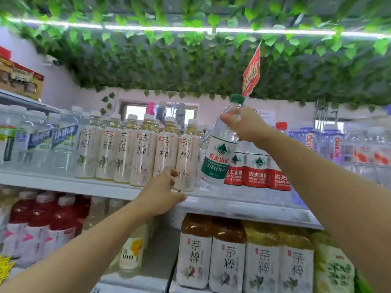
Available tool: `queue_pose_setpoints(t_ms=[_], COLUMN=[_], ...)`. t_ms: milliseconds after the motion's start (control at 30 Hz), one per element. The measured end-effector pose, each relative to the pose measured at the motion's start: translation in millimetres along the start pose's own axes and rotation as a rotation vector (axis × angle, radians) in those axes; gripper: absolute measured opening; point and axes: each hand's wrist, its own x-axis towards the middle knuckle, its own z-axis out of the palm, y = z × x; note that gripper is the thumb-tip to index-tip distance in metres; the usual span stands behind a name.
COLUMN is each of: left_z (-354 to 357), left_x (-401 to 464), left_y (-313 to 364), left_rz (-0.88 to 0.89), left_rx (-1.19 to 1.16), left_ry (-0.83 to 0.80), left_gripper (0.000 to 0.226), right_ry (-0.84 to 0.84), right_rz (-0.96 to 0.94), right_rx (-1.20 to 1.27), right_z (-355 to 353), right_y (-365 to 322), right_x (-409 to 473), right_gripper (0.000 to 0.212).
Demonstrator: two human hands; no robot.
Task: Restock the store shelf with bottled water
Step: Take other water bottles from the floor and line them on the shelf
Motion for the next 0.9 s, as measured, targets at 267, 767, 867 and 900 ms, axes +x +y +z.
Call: queue_pose_setpoints(t_ms=[267,767,867,900], left_z=[12,24,25,25], left_x=[31,49,52,53], left_y=[2,-5,-4,-4], left_rz=[-0.053,-0.046,-0.044,-0.045], left_rx=[0.076,0.077,0.062,0.06], left_ry=[0.055,0.09,0.08,0.076], left_gripper=[0.063,0.059,0.06,0.059], right_ry=[-0.033,-0.241,-0.224,-0.205], right_rz=[0.027,0.07,0.116,0.106], right_rx=[-0.133,-0.314,-0.296,-0.306], right_z=[31,56,57,58], right_y=[14,18,14,13], right_x=[48,51,53,53], right_gripper=[0.061,0.048,0.078,0.087])
